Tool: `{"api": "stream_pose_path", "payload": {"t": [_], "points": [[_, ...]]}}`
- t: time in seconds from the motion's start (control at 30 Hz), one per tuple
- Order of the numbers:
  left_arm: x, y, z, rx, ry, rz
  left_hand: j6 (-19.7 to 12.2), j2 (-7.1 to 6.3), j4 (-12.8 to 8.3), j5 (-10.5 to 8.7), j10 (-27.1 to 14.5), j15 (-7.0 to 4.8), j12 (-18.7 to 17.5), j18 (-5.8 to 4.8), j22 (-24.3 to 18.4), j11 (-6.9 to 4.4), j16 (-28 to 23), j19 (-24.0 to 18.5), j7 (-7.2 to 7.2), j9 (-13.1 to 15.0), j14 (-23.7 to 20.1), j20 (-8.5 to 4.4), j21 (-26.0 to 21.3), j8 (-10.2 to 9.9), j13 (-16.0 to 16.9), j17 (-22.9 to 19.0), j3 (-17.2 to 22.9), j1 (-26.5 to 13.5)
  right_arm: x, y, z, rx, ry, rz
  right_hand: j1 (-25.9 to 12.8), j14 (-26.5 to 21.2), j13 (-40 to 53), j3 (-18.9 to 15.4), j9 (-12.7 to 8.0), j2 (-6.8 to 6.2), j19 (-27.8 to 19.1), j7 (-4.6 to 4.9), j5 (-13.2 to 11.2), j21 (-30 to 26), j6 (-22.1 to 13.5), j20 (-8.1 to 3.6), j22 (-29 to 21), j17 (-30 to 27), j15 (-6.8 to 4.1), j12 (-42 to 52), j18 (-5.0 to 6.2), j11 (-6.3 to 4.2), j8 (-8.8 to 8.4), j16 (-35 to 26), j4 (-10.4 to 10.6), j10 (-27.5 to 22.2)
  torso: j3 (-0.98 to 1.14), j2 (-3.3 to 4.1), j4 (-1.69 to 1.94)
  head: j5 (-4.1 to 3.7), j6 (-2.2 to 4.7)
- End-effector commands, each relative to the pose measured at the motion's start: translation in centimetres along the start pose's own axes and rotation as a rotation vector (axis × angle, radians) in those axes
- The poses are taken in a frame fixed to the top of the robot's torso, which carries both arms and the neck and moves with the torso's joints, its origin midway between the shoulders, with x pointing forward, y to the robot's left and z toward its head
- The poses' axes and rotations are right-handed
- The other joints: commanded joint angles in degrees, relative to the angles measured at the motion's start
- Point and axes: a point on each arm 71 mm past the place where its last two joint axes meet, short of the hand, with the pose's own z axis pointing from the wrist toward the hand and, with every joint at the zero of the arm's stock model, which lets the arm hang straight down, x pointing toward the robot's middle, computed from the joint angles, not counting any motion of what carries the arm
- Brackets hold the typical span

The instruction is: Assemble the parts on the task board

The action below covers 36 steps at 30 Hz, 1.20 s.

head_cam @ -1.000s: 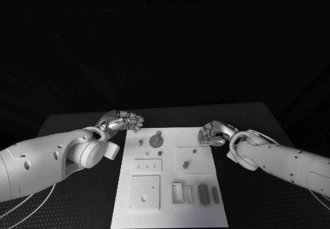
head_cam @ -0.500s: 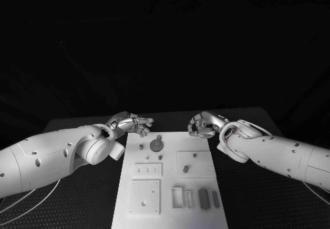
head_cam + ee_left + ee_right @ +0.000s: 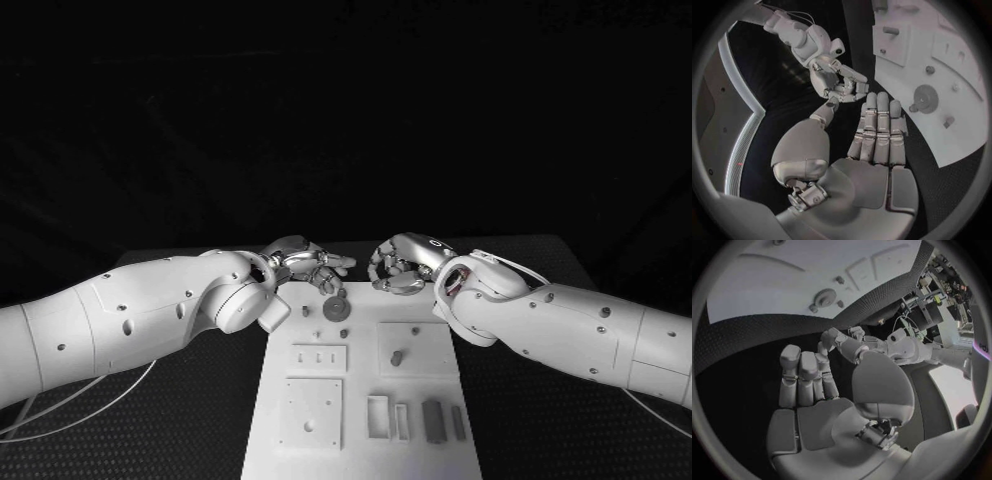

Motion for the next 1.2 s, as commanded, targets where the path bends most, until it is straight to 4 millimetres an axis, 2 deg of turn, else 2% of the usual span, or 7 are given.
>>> {"api": "stream_pose_path", "payload": {"t": [0.03, 0.2, 0.5, 0.73, 0.97, 1.2], "points": [[0.5, 0.2, 0.1, -0.054, 0.04, 0.049, 0.0, -0.01, 0.6, -0.24, -0.5, 0.16, -0.2, 0.06, 1.0, 0.0, 0.1, -0.4, 0.24, -0.1, -0.4, 0.11, 0.2, -0.3, 0.1, 0.1, 0.1, -0.8, 0.0, 0.8, 0.1, -0.009, -0.016, -0.04, -0.4, 0.4, 0.0, 0.2, 2.6, 0.22, 0.6, 0.46, 0.3, 0.2, 1.9, 0.0, 0.2, 0.1, -0.15, 0.3, 3.05, -0.09, 1.5, 0.2, -0.2, 0.5, -0.14, -0.28, 0.06, 0.07, 0.17], [0.9, 0.0, 0.3, -0.06, 0.048, 0.057, 0.3, 0.13, 1.5, -0.24, -0.5, 0.16, -0.2, 0.11, 1.0, -0.05, 0.3, -0.5, 0.14, -0.2, -0.5, 0.11, 0.3, -0.4, 0.4, 0.3, 0.1, -1.9, 0.2, 1.9, 0.2, -0.034, -0.018, -0.035, -0.5, 0.6, 0.1, 0.5, 2.7, 0.12, 0.8, 0.44, 0.3, 0.2, 1.9, -0.01, 0.2, 0.1, -0.17, 0.3, 3.05, -0.11, 1.53, 0.3, -0.3, 0.8, 0.03, -0.18, 0.11, 0.24, 0.2], [1.4, -0.2, 0.5, -0.053, 0.06, 0.058, 0.4, 0.42, 2.1, -0.23, -0.5, 0.14, -0.2, 0.16, 1.0, -0.1, 0.3, -0.6, 0.07, -0.2, -0.6, 0.09, 0.4, -0.4, 0.6, 0.4, 0.2, -2.3, 0.6, 3.5, 0.4, -0.069, -0.001, -0.034, -0.6, 0.8, 0.1, 0.7, 2.8, 0.02, 1.0, 0.42, 0.4, 0.2, 2.0, -0.03, 0.1, 0.1, -0.19, 0.3, 3.05, -0.13, 1.53, 0.2, -0.3, 0.9, 0.0, -0.16, 0.02, 0.16, -0.02], [1.6, -0.2, 0.5, -0.052, 0.067, 0.059, 0.6, 0.93, 2.1, -0.23, -0.4, 0.12, -0.1, 0.2, 1.0, -0.19, 0.4, -0.7, -0.01, -0.2, -0.6, 0.08, 0.5, -0.4, 0.8, 0.4, 0.4, -2.2, 0.8, 3.9, 0.5, -0.077, 0.002, -0.037, -0.7, 0.9, 0.0, 0.8, 2.8, 0.0, 1.0, 0.42, 0.4, 0.2, 2.0, -0.03, 0.1, 0.1, -0.19, 0.3, 3.05, -0.13, 1.53, 0.3, -0.3, 1.0, -0.01, -0.16, 0.05, -0.01, -0.15], [1.8, -0.3, 0.5, -0.056, 0.084, 0.06, 1.2, 2.03, 1.6, -0.23, -0.1, 0.1, 0.1, 0.2, 1.0, -0.4, 0.5, -0.7, -0.23, -0.2, -0.6, 0.09, 0.6, -0.2, 1.1, 0.6, 0.4, -1.7, 0.9, 4.2, 0.6, -0.083, 0.002, -0.038, -0.7, 0.9, 0.0, 0.9, 2.8, -0.01, 1.1, 0.41, 0.4, 0.2, 2.0, -0.03, 0.1, 0.0, -0.19, 0.3, 3.05, -0.14, 1.52, 0.2, -0.3, 1.0, -0.04, -0.13, 0.09, -0.15, -0.27], [1.9, -0.3, 0.6, -0.052, 0.085, 0.058, 2.2, 3.93, 0.0, -0.21, 0.7, 0.01, 0.5, 0.15, 1.1, -0.84, 0.8, -0.8, -0.67, -0.1, -0.5, 0.04, 0.9, 0.2, 1.7, 0.8, 0.4, -0.5, 1.1, 4.4, 0.8, -0.085, 0.011, -0.039, -0.7, 0.9, 0.0, 0.9, 2.8, -0.02, 1.1, 0.41, 0.4, 0.2, 2.0, -0.03, 0.1, 0.0, -0.2, 0.3, 3.05, -0.14, 1.53, 0.2, -0.3, 1.1, -0.05, -0.14, 0.07, -0.26, -0.38]]}}
